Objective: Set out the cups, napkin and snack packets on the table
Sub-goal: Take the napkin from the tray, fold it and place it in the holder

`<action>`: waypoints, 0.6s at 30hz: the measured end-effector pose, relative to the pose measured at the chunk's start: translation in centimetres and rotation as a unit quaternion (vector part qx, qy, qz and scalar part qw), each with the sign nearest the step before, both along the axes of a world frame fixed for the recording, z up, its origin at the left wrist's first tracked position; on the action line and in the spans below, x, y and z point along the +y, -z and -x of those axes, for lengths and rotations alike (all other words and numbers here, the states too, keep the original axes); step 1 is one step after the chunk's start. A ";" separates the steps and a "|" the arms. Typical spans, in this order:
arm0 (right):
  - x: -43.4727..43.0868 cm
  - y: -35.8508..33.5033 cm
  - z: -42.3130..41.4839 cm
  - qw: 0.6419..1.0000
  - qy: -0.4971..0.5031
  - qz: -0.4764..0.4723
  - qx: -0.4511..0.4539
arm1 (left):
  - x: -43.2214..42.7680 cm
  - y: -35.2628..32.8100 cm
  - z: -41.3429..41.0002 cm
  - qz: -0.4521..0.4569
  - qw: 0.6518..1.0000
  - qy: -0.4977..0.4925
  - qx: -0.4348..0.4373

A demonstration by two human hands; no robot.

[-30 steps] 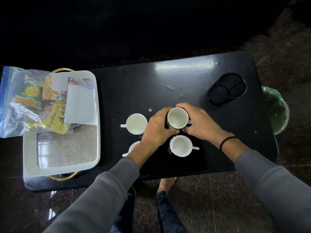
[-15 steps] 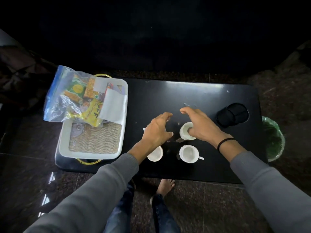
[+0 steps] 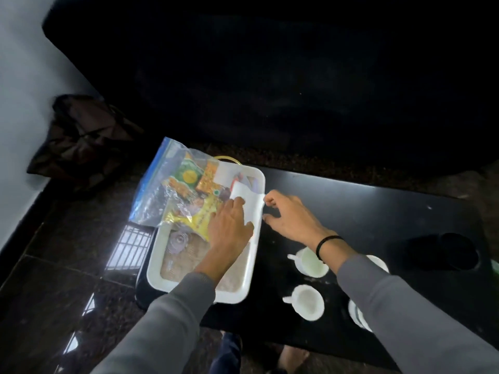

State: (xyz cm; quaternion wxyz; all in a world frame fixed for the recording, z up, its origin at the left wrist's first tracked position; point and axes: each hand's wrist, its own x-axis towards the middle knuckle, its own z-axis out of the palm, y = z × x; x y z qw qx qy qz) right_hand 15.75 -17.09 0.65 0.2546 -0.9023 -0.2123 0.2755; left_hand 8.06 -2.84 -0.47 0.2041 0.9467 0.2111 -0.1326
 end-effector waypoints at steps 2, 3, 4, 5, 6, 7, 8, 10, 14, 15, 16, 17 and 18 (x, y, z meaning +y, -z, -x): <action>2.7 1.5 -0.5 1.000 -0.002 0.021 -0.003 | 2.2 1.4 -0.6 -0.002 0.999 -0.028 0.039; 3.7 2.3 -0.7 0.999 -0.002 0.032 -0.002 | 2.9 2.1 -0.8 -0.001 0.998 -0.034 0.054; 4.4 3.0 -0.9 0.999 0.002 0.042 0.004 | 3.4 2.7 -1.1 0.004 0.997 -0.037 0.063; 4.9 3.6 -1.0 0.999 0.011 0.051 0.013 | 3.7 3.3 -1.3 0.013 0.997 -0.041 0.068; 5.3 4.2 -1.0 0.998 0.024 0.060 0.021 | 4.0 3.9 -1.5 0.022 0.996 -0.045 0.069; 5.6 4.8 -1.1 0.996 0.042 0.068 0.026 | 4.2 4.4 -1.7 0.031 0.996 -0.050 0.069; 5.8 5.2 -1.2 0.995 0.064 0.070 0.032 | 4.3 4.8 -2.0 0.036 0.996 -0.052 0.069; 6.1 5.9 -1.4 0.991 0.112 0.062 0.050 | 4.5 5.4 -2.5 0.044 0.995 -0.049 0.072; 6.6 6.8 -1.7 0.983 0.166 0.054 0.064 | 4.7 6.1 -3.4 0.051 0.995 -0.049 0.066; 6.7 6.9 -1.7 0.981 0.178 0.051 0.063 | 4.7 6.2 -3.5 0.050 0.995 -0.052 0.065; 6.8 7.0 -1.7 0.979 0.190 0.048 0.062 | 4.9 6.2 -3.7 0.052 0.995 -0.056 0.066; 6.8 7.2 -1.6 0.977 0.201 0.044 0.060 | 5.0 6.3 -3.8 0.055 0.994 -0.060 0.068; 6.8 7.3 -1.5 0.975 0.211 0.040 0.057 | 5.2 6.5 -3.8 0.060 0.994 -0.063 0.068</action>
